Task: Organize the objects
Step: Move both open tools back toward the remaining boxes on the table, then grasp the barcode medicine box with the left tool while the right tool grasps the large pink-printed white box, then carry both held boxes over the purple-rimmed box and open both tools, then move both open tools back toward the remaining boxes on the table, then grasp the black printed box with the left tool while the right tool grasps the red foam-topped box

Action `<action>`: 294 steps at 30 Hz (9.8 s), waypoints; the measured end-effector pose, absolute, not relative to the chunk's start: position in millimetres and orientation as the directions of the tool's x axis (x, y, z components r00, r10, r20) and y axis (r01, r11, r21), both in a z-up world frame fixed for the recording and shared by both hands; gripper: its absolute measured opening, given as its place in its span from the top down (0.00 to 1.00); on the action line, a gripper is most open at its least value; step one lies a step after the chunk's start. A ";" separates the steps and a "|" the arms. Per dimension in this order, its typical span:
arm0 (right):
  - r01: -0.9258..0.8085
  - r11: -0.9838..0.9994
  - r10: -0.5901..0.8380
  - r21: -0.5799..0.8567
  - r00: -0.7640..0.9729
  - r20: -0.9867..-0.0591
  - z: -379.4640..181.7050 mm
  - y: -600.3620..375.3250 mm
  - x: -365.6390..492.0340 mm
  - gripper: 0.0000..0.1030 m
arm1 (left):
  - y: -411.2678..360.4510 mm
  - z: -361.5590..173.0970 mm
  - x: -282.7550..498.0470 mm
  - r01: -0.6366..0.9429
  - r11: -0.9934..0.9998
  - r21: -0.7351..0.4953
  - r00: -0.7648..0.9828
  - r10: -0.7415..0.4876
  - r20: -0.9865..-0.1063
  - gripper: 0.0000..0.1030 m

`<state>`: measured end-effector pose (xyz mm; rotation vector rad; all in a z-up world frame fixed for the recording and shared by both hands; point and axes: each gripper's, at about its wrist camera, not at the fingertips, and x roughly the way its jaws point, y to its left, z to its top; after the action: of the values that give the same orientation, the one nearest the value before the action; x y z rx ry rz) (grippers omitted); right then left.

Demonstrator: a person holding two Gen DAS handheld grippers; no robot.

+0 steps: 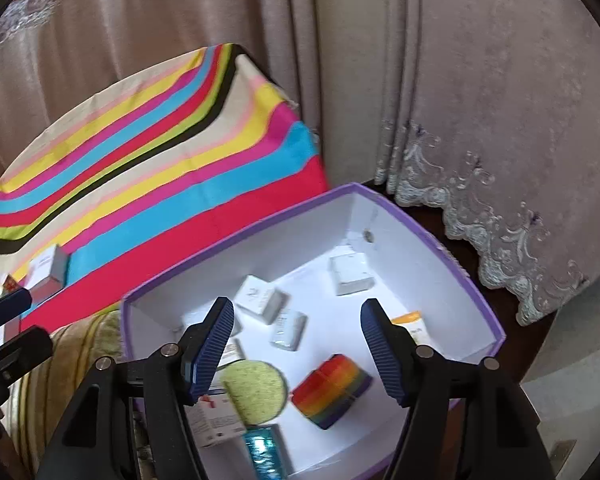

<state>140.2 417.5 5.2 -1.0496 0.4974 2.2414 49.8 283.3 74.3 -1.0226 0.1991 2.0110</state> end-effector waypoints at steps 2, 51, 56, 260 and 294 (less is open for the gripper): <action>-0.645 -0.760 0.352 0.079 -0.510 -0.784 6.5 411.1 133.7 0.34 | 270.3 73.6 44.0 -0.726 -0.637 -0.259 -0.299 0.631 -0.715 0.14; -0.217 -0.969 0.022 0.117 -0.550 -0.835 -7.0 232.1 -19.1 0.28 | -28.1 29.9 -60.3 -0.051 -0.879 -0.474 -0.553 0.420 -0.719 0.14; -0.205 -0.971 0.018 0.119 -0.562 -0.827 -8.9 222.1 -40.5 0.26 | -36.7 23.6 -84.2 -0.033 -0.876 -0.481 -0.557 0.415 -0.719 0.14; -0.185 -0.983 0.084 0.020 -0.539 -0.838 -2.2 220.8 -13.5 0.08 | -18.5 21.7 -30.6 -0.080 -0.907 -0.414 -0.485 0.398 -0.778 0.39; -0.015 -0.997 -0.051 0.073 -0.580 -0.813 -2.2 162.7 -88.9 0.08 | -8.3 -8.3 -81.8 -0.030 -0.968 -0.249 -0.433 0.237 -0.870 0.58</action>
<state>-88.9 162.7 -2.2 -1.4491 0.1133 2.8083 -81.8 -8.3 -8.3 -1.5762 -0.2947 2.5153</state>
